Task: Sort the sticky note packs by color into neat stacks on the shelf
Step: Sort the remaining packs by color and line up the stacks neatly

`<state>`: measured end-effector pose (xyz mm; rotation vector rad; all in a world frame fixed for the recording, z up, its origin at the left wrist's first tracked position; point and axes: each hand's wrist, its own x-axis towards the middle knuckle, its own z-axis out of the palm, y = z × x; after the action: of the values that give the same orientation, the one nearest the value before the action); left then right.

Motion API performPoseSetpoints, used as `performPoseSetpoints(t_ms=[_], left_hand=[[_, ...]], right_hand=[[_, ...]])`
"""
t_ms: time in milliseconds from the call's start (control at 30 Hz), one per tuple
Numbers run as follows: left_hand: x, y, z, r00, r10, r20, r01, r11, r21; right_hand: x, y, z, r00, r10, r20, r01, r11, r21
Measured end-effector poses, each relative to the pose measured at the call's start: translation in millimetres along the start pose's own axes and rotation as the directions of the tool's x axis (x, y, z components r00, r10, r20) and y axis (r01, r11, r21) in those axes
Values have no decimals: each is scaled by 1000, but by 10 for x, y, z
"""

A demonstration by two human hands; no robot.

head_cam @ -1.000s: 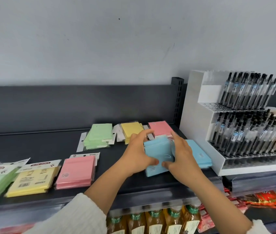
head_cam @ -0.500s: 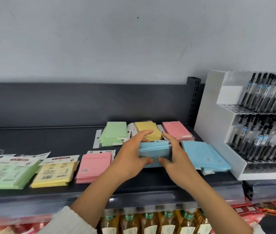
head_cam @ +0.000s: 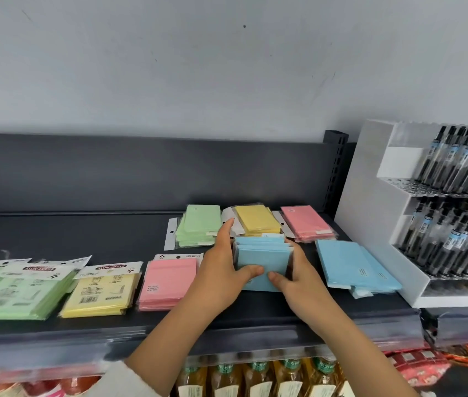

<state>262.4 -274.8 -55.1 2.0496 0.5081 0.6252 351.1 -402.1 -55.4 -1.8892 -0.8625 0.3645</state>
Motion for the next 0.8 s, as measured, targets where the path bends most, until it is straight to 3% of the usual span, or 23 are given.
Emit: performPoseSetpoints(t_ms=[167, 367, 567, 633, 800], left_hand=[[-70, 33, 13, 1000, 15, 1, -15, 976, 218], [-112, 100, 31, 998, -5, 56, -16, 932, 361], [-219, 205, -145, 999, 46, -2, -42, 937, 347], [-221, 190, -235, 999, 38, -17, -28, 912, 410], [-148, -9, -495, 1000, 9, 2, -8, 708, 706]], right_hand=[[2, -24, 30, 999, 7, -52, -10, 998, -55], [-7, -46, 37, 999, 32, -44, -35, 997, -69], [-19, -209, -16, 988, 144, 53, -153, 958, 242], [10, -250, 11, 989, 143, 46, -149, 971, 189], [110, -270, 139, 970, 202, 132, -186, 975, -123]])
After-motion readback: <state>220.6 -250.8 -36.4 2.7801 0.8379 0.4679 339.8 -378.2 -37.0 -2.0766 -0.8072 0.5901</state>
